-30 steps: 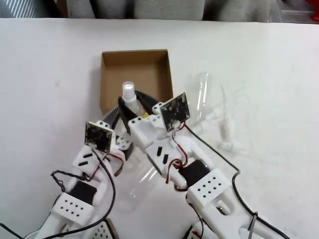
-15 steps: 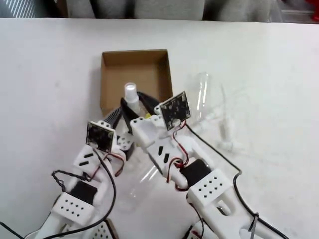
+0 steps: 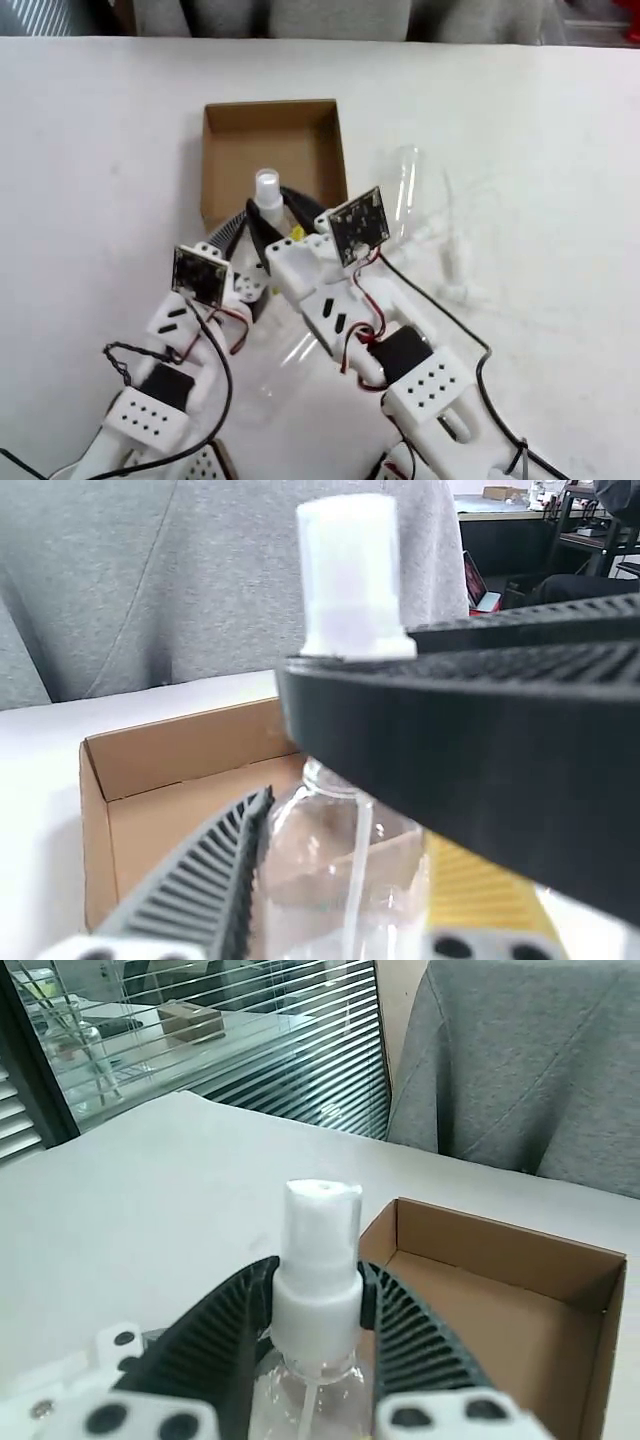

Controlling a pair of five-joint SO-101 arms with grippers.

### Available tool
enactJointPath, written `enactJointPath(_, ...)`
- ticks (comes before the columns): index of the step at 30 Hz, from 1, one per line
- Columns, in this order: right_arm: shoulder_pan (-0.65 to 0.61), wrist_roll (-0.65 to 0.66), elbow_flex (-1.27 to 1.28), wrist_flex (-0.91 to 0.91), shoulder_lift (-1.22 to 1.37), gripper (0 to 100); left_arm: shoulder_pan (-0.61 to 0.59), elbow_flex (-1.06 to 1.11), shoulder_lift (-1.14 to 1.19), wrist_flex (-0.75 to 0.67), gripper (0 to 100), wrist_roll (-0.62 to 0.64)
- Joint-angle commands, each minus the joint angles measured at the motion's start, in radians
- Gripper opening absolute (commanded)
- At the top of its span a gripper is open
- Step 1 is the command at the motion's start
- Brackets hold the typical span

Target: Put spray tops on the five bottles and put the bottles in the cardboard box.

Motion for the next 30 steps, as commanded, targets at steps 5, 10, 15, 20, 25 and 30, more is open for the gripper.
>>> enactJointPath(5,-0.019,0.012,-0.014,0.018,-0.013,1.5,-0.012,-0.002,-0.024,-0.002,10,0.011)
enactJointPath(10,-0.019,0.012,-0.015,0.013,0.012,1.5,-0.012,-0.002,-0.024,0.0,10,0.011)
enactJointPath(15,-0.019,0.012,-0.029,0.013,0.042,1.5,-0.01,-0.002,-0.024,0.0,10,0.011)
enactJointPath(20,-0.021,0.012,-0.037,0.013,0.081,1.5,-0.01,-0.002,-0.024,0.0,10,0.011)
enactJointPath(25,-0.015,0.012,-0.046,0.002,0.087,1.5,-0.01,-0.002,-0.024,0.0,10,0.011)
enactJointPath(30,-0.01,0.012,-0.049,0.005,0.087,1.5,-0.01,-0.002,-0.024,0.0,10,0.011)
